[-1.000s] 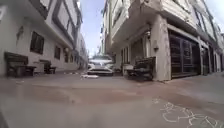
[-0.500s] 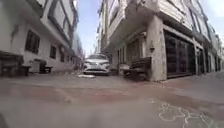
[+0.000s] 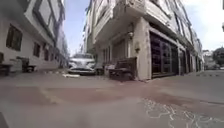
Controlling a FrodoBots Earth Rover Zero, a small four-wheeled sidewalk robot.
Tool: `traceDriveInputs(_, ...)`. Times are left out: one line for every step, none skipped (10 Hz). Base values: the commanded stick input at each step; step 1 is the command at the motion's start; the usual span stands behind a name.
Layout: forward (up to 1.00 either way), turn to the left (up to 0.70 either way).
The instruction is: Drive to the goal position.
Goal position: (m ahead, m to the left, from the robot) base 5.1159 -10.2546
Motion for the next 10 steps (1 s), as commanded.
traceDriveInputs(0.00, -0.85)
traceDriveInputs(0.00, -0.85)
traceDriveInputs(0.00, -0.85)
traceDriveInputs(0.00, -0.85)
traceDriveInputs(0.00, -0.85)
traceDriveInputs(0.00, -0.85)
traceDriveInputs(0.00, -0.85)
traceDriveInputs(0.00, -0.85)
traceDriveInputs(0.00, -0.85)
traceDriveInputs(0.00, -0.85)
